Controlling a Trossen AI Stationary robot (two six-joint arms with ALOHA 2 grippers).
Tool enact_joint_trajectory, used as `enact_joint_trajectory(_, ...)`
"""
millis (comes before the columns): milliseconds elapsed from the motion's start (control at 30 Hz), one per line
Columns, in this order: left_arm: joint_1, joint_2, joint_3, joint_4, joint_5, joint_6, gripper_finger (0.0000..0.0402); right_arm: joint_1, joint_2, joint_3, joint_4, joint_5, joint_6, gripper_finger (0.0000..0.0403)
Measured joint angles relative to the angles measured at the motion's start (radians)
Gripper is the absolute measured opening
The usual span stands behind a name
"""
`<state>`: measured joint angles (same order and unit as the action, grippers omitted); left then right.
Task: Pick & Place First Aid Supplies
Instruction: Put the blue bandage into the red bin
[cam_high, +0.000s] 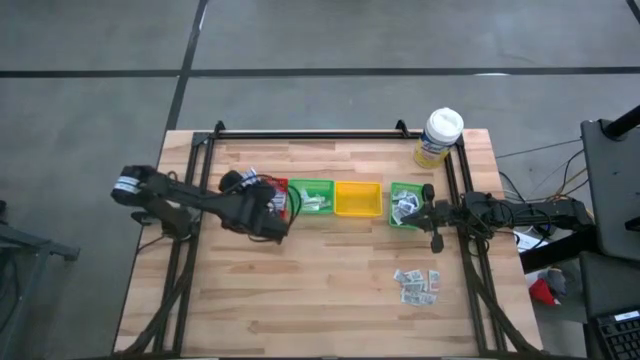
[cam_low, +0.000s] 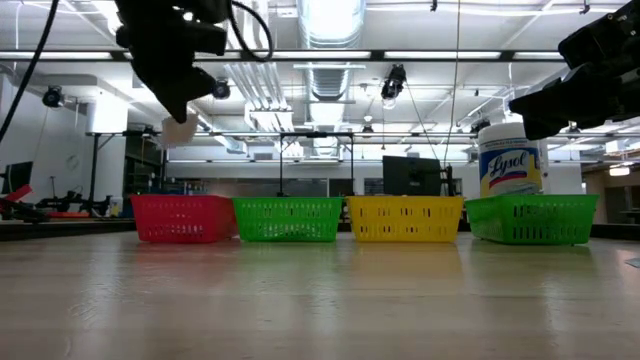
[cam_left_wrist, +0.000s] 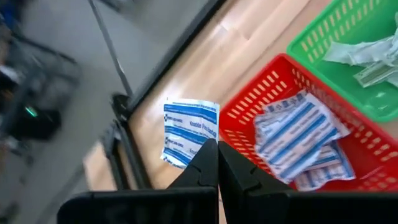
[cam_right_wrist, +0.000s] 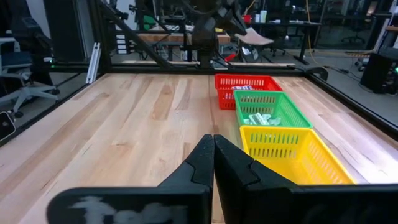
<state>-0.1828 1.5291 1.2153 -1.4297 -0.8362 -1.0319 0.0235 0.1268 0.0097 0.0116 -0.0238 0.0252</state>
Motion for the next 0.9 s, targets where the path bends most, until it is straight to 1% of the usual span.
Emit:
enact_joint_trajectory(300,0.121,0.016,-0.006,0.130,0.177,-0.098,0.0000,0.000,0.000,0.000,0.000,0.000,0.000,0.0008)
enact_joint_trajectory(633,0.198,0.016,-0.005,0.269,0.332,-0.155,0.0000,0.000,0.000,0.000,0.000,0.000,-0.001,0.0008)
enact_joint_trajectory(733,0.213,0.016,-0.008,0.293,0.356,-0.175,0.0000,0.000,0.000,0.000,0.000,0.000,0.000,0.0008)
enact_joint_trajectory(900,0.221,0.038,-0.010,0.314,0.357,-0.176,0.0000,0.000,0.000,0.000,0.000,0.000,-0.001,0.0008)
